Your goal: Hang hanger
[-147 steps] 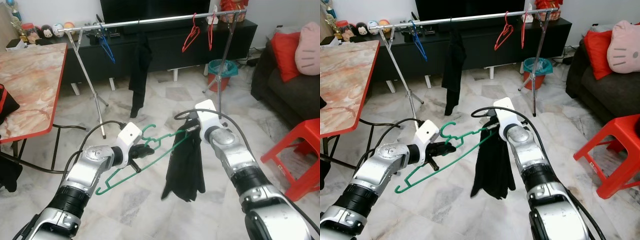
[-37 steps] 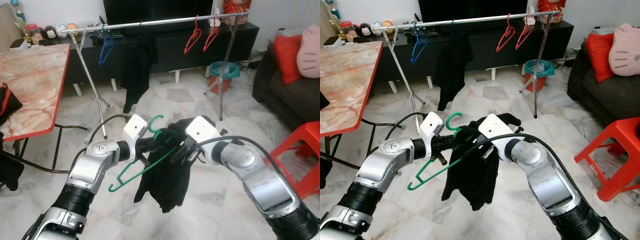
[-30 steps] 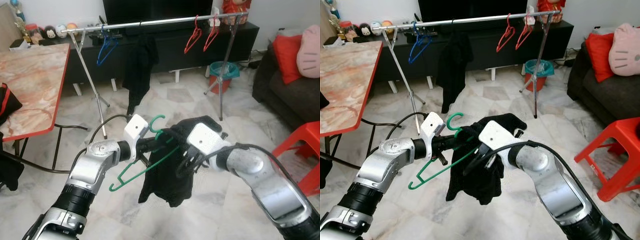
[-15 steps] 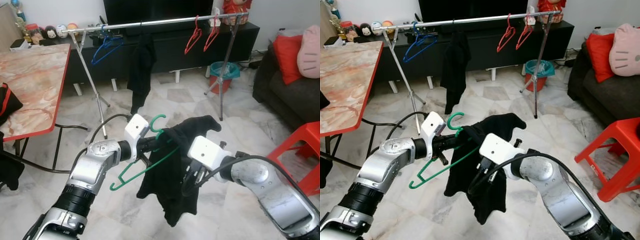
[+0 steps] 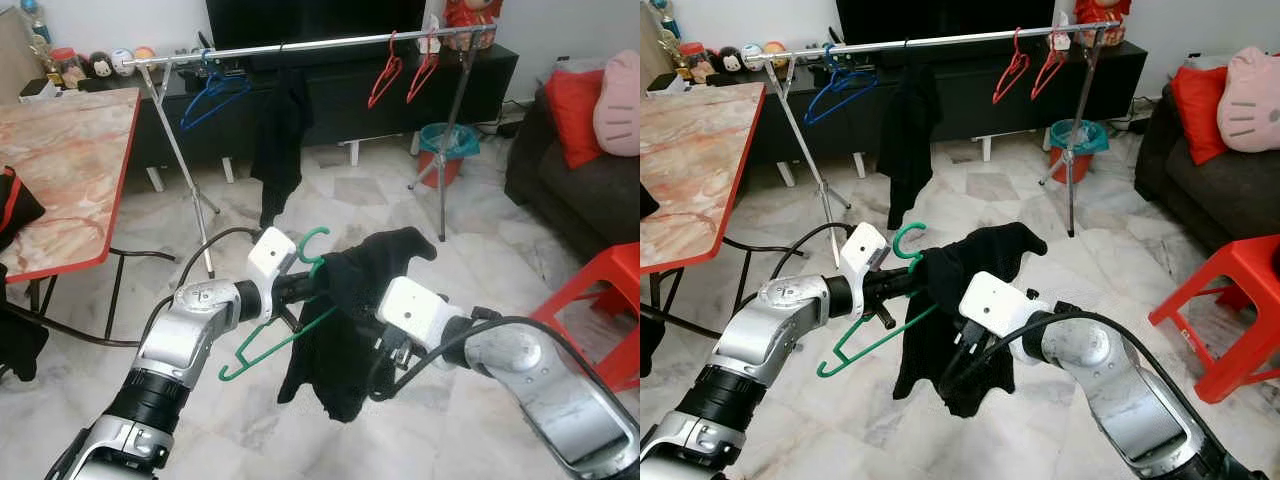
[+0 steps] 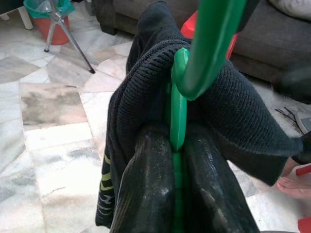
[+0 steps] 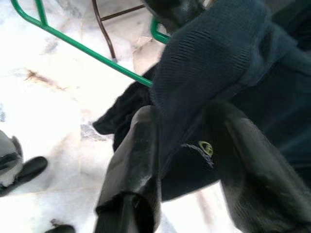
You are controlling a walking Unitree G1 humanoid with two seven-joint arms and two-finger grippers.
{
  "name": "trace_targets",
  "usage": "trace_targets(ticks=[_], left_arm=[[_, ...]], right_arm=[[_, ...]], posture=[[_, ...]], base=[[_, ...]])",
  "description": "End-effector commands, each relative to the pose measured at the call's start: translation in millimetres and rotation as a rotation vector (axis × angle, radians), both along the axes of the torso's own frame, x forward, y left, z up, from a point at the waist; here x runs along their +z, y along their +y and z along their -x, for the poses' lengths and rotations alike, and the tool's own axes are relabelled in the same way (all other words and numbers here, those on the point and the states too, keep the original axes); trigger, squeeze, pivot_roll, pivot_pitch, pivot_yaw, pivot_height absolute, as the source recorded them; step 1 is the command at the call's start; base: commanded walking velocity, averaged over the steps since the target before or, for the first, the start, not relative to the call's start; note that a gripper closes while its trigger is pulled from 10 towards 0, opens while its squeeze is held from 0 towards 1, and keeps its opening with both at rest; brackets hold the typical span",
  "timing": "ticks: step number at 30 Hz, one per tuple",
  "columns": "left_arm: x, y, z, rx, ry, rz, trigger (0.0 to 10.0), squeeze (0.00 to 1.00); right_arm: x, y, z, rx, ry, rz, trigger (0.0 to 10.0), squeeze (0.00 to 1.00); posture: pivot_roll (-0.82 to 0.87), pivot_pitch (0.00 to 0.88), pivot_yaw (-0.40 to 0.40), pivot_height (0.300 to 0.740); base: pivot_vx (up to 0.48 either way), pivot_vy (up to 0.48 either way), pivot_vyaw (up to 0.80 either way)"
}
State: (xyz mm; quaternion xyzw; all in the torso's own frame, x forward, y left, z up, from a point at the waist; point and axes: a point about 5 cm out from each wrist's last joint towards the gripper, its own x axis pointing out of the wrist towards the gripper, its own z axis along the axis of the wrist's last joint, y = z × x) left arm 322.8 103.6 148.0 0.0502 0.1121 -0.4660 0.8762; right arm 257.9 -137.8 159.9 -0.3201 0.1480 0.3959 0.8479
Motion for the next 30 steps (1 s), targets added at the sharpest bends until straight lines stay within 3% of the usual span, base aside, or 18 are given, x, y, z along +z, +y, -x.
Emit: trace_targets(ticks=[1, 2, 4, 7, 11, 14, 15, 16, 19, 22, 30], left_arm=[[6, 3.8, 0.8, -0.011, -0.035, 0.01, 10.0, 0.0], [6, 3.8, 0.8, -0.011, -0.035, 0.01, 10.0, 0.0], [1, 5.9, 3.2, -0.025, -0.019, -0.007, 10.0, 0.0], [-1, 7.2, 5.4, -0.041, -0.009, -0.015, 10.0, 0.0], [-4, 11.9, 10.2, -0.075, 0.005, -0.031, 10.0, 0.0], [-5, 15.1, 14.5, -0.122, 0.013, -0.043, 10.0, 0.0], [-5, 16.1, 16.8, -0.146, 0.016, -0.046, 10.0, 0.0], [-4, 16.8, 18.5, -0.167, 0.017, -0.051, 10.0, 0.0], [-5, 19.6, 22.1, -0.213, 0.023, -0.079, 10.0, 0.0], [-5, 22.7, 24.1, -0.241, 0.029, -0.087, 10.0, 0.0], [-1, 19.4, 33.1, -0.353, 0.055, -0.085, 10.0, 0.0]], right_arm=[[12, -15.4, -8.5, -0.089, -0.07, 0.001, 10.0, 1.0], [12, -15.4, -8.5, -0.089, -0.07, 0.001, 10.0, 1.0], [26, -32.9, -23.2, -0.219, -0.175, -0.022, 10.0, 1.0], [38, -44.8, -30.9, -0.3, -0.241, -0.063, 10.0, 1.0], [46, -54.0, -31.3, -0.283, -0.281, -0.116, 10.0, 1.0], [38, -48.5, -20.4, -0.137, -0.211, -0.143, 10.0, 1.0], [33, -45.9, -14.7, -0.07, -0.182, -0.152, 10.0, 0.7], [29, -45.0, -10.8, -0.028, -0.154, -0.159, 10.0, 0.0], [17, -45.4, -4.7, 0.04, -0.052, -0.21, 10.0, 0.0], [4, -51.1, -0.4, 0.096, 0.022, -0.157, 10.0, 0.0], [-4, -62.6, -10.9, 0.142, 0.069, -0.131, 10.0, 0.0]], posture=[[-0.19, 0.0, 0.022, 0.74], [-0.19, 0.0, 0.022, 0.74], [-0.2, 0.0, 0.023, 0.74], [-0.2, 0.0, 0.023, 0.74], [-0.2, 0.0, 0.023, 0.74], [-0.2, 0.0, 0.023, 0.74], [-0.2, 0.0, 0.023, 0.74], [-0.2, 0.0, 0.024, 0.74], [-0.2, 0.0, 0.025, 0.74], [-0.2, 0.0, 0.027, 0.74], [-0.2, 0.0, 0.038, 0.74]], base=[[0.0, 0.0, 0.0], [0.0, 0.0, 0.0], [0.0, 0.0, 0.0], [0.0, 0.0, 0.0], [0.0, 0.0, 0.0], [0.0, 0.0, 0.0], [0.0, 0.0, 0.0], [0.0, 0.0, 0.0], [0.0, 0.0, 0.0], [0.0, 0.0, 0.0], [0.0, 0.0, 0.0]])
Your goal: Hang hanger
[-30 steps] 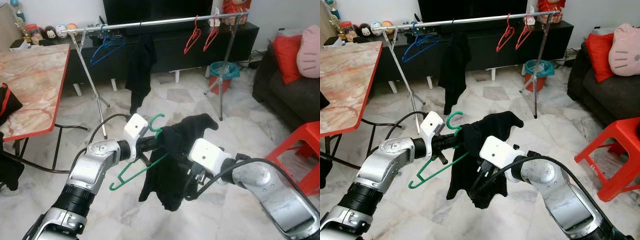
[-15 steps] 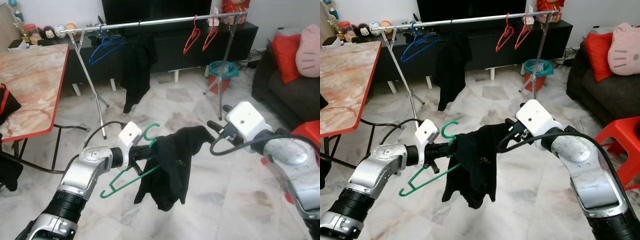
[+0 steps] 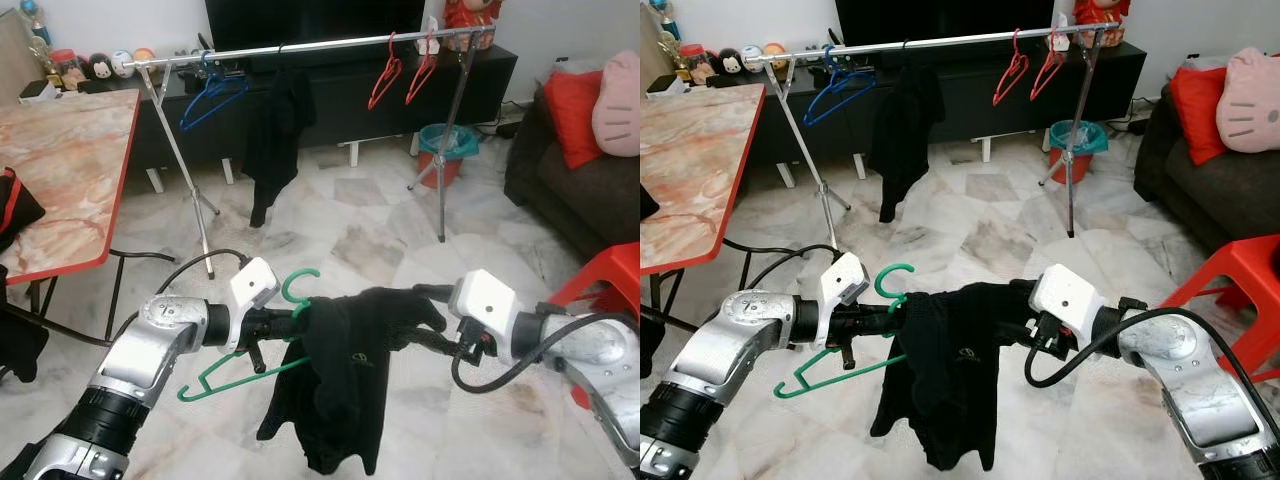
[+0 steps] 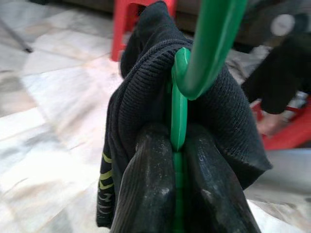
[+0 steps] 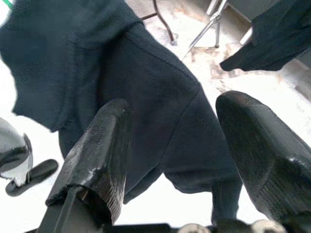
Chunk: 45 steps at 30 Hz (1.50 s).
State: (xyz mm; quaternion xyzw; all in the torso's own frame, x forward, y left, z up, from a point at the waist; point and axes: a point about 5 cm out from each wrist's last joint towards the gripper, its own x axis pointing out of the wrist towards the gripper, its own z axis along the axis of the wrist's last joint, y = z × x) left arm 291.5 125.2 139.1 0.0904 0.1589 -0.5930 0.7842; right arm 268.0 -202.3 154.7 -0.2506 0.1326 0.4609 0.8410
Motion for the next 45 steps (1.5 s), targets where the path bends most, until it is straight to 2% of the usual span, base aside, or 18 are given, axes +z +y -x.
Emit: trace_targets(ticks=[1, 4, 6, 9, 13, 15, 17, 21, 24, 26, 31, 41, 45], left_arm=[[8, -2.5, 2.2, -0.044, -0.018, 0.015, 10.0, 0.0], [10, -3.2, 2.8, -0.064, -0.027, 0.006, 10.0, 0.0], [11, -3.6, 3.4, -0.087, -0.031, 0.0, 10.0, 0.0], [12, -3.7, 3.6, -0.102, -0.029, -0.008, 10.0, 0.0], [12, -4.1, 4.4, -0.128, -0.027, -0.019, 10.0, 0.0], [12, -4.8, 4.8, -0.137, -0.028, -0.023, 10.0, 0.0], [14, -5.3, 5.0, -0.158, -0.03, -0.025, 10.0, 0.0], [15, -4.5, 4.8, -0.161, -0.03, -0.024, 10.0, 0.0], [16, -3.6, 5.7, -0.172, -0.018, -0.02, 10.0, 0.0], [18, -3.5, 5.4, -0.182, -0.017, -0.022, 10.0, 0.0], [23, -5.4, 5.9, -0.222, -0.009, -0.009, 10.0, 0.0], [26, -6.1, 8.3, -0.254, -0.008, -0.01, 10.0, 0.0], [28, -8.2, 8.3, -0.266, -0.013, -0.006, 10.0, 0.0]], right_arm=[[1, 1.7, -0.9, 0.043, -0.008, 0.015, 10.0, 0.0], [5, 1.8, -10.3, 0.025, -0.04, -0.015, 10.0, 0.0], [15, 5.5, -23.6, -0.019, -0.096, -0.068, 10.0, 0.0], [22, 12.0, -24.3, 0.027, -0.098, -0.115, 10.0, 0.0], [25, 18.1, -25.3, 0.091, -0.1, -0.123, 10.0, 0.0], [22, 19.7, -26.1, 0.118, -0.083, -0.118, 10.0, 0.0], [13, 22.2, -22.0, 0.215, 0.001, -0.11, 10.0, 0.0], [8, 23.2, -20.4, 0.246, 0.035, -0.105, 10.0, 0.0], [4, 23.3, -22.2, 0.259, 0.051, -0.105, 10.0, 0.0], [-5, 21.1, -33.1, 0.221, 0.059, -0.103, 10.0, 0.0], [-11, 23.5, -42.6, 0.184, 0.075, -0.141, 10.0, 0.0], [-13, 33.4, -40.3, 0.255, 0.111, -0.222, 10.0, 0.0], [-14, 33.3, -45.3, 0.239, 0.083, -0.204, 10.0, 0.0]], posture=[[-0.2, 0.0, 0.038, 0.74], [-0.2, 0.0, 0.042, 0.74], [-0.19, 0.0, 0.044, 0.74], [-0.19, 0.0, 0.046, 0.74], [-0.19, 0.0, 0.046, 0.74], [-0.19, 0.0, 0.043, 0.74], [-0.18, 0.0, 0.04, 0.74], [-0.18, 0.0, 0.038, 0.74], [-0.18, 0.0, 0.039, 0.74], [-0.17, 0.0, 0.039, 0.74], [-0.16, 0.0, 0.041, 0.74], [-0.16, 0.0, 0.048, 0.74], [-0.16, 0.0, 0.046, 0.74]], base=[[0.0, 0.0, 0.0], [0.0, 0.0, 0.0], [0.0, 0.0, 0.0], [0.0, 0.0, 0.0], [0.0, 0.0, 0.0], [0.0, 0.0, 0.0], [0.0, 0.0, 0.0], [0.0, 0.0, 0.0], [0.0, 0.0, 0.0], [0.0, 0.0, 0.0], [0.0, 0.0, 0.0], [0.0, 0.0, 0.0], [0.0, 0.0, 0.0]])
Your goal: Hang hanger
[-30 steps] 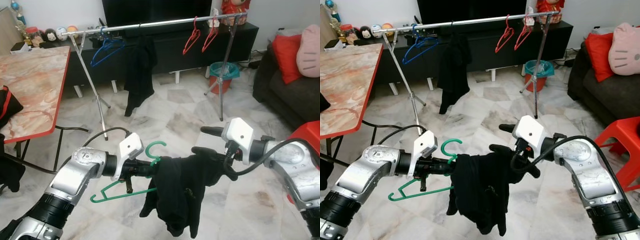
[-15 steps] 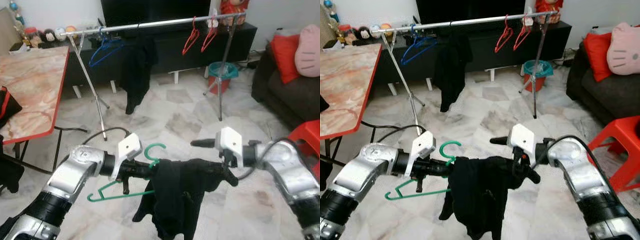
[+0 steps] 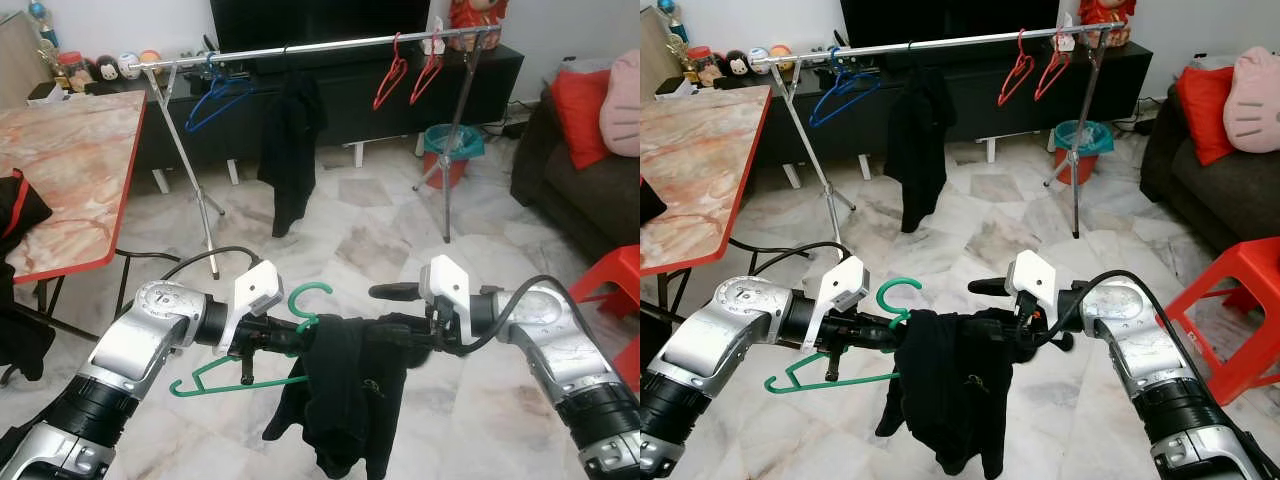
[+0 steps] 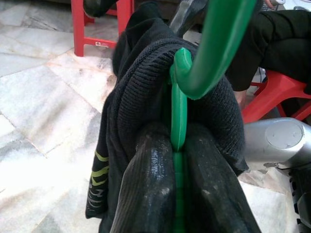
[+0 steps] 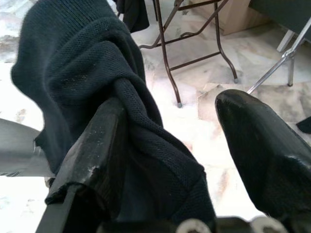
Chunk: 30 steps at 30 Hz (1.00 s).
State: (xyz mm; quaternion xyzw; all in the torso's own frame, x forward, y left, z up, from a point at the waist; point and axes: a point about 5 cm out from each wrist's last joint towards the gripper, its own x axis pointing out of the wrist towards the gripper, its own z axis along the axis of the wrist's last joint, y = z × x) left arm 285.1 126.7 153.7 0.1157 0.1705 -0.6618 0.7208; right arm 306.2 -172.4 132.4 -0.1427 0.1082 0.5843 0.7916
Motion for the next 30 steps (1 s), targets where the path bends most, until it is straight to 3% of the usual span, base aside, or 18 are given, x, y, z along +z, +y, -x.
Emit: trace_targets(ticks=[1, 5, 17, 18, 19, 30], left_arm=[[14, -10.0, 1.9, -0.08, -0.03, 0.041, 10.0, 0.0], [13, -10.2, 2.5, -0.083, -0.028, 0.039, 10.0, 0.0], [17, -11.6, 4.2, -0.107, -0.03, 0.038, 10.0, 0.0], [17, -11.8, 4.2, -0.107, -0.029, 0.039, 10.0, 0.0], [17, -11.9, 4.2, -0.108, -0.029, 0.039, 10.0, 0.0], [18, -12.8, 4.9, -0.11, -0.026, 0.045, 10.0, 0.0]], right_arm=[[12, 2.8, -11.6, -0.033, -0.078, -0.001, 10.0, 0.0], [21, 1.0, -20.4, -0.062, -0.105, -0.046, 10.0, 0.0], [6, 8.5, -10.7, 0.085, -0.022, -0.016, 10.0, 0.0], [5, 8.3, -11.1, 0.082, -0.018, -0.019, 4.0, 0.0], [5, 8.0, -11.8, 0.079, -0.017, -0.017, 0.0, 0.0], [1, 7.3, -13.8, 0.062, -0.007, -0.018, 0.0, 0.0]], posture=[[-0.16, 0.0, 0.046, 0.74], [-0.16, 0.0, 0.045, 0.74], [-0.15, 0.0, 0.039, 0.74], [-0.15, 0.0, 0.039, 0.74], [-0.15, 0.0, 0.037, 0.74], [-0.15, 0.0, 0.037, 0.74]], base=[[0.0, 0.0, 0.0], [0.0, 0.0, 0.0], [0.0, 0.0, 0.0], [0.0, 0.0, 0.0], [0.0, 0.0, 0.0], [0.0, 0.0, 0.0]])
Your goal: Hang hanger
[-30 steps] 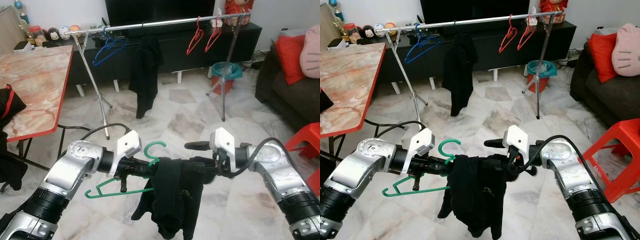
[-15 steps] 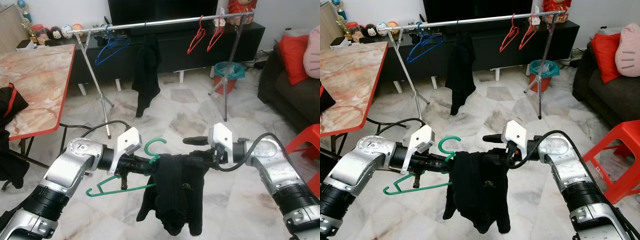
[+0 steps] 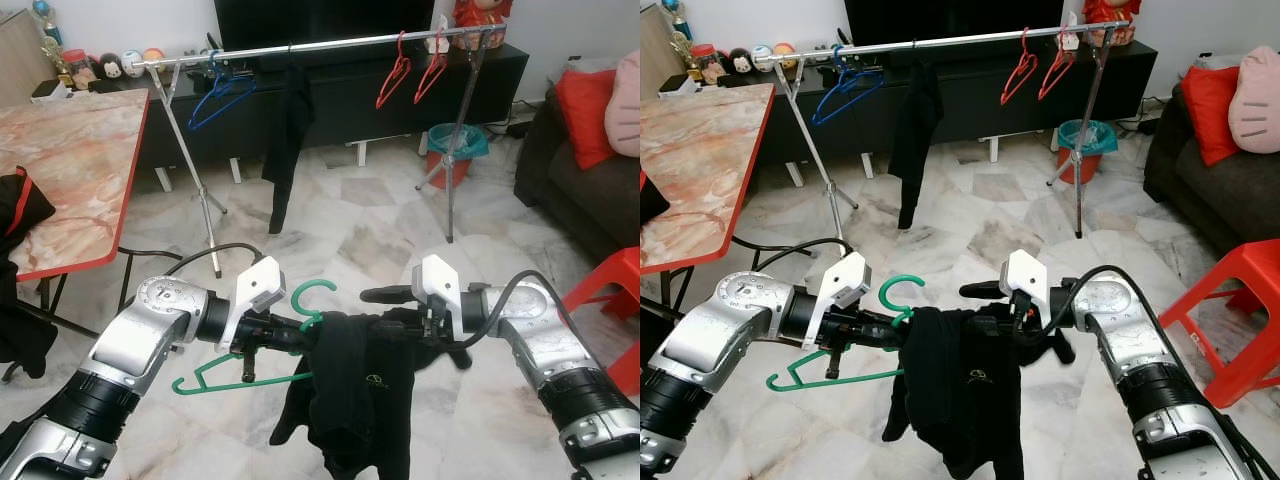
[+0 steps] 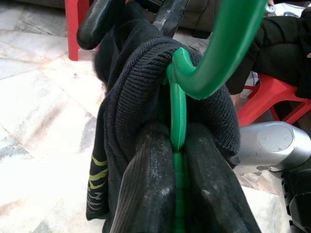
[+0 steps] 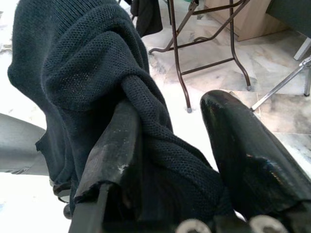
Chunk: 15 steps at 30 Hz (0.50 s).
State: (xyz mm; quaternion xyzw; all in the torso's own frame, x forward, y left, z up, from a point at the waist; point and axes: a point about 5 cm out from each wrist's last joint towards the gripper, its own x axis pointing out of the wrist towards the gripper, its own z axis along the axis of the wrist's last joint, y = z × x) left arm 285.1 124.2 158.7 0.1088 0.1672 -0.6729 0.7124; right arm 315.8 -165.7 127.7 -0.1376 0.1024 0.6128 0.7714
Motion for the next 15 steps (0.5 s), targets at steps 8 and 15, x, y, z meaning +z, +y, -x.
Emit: trace_targets(ticks=[8, 15], left_arm=[[12.6, -10.9, 4.6, -0.085, -0.036, 0.03, 10.0, 0.0], [12.0, -11.0, 4.0, -0.082, -0.04, 0.029, 10.0, 0.0]], right_arm=[[4.6, 0.3, -3.9, 0.003, -0.013, -0.002, 0.0, 0.0], [4.1, 0.8, -4.3, 0.0, -0.018, -0.001, 0.0, 0.0]], posture=[[-0.15, 0.0, 0.037, 0.74], [-0.14, 0.0, 0.035, 0.74]], base=[[0.0, 0.0, 0.0], [0.0, 0.0, 0.0]])
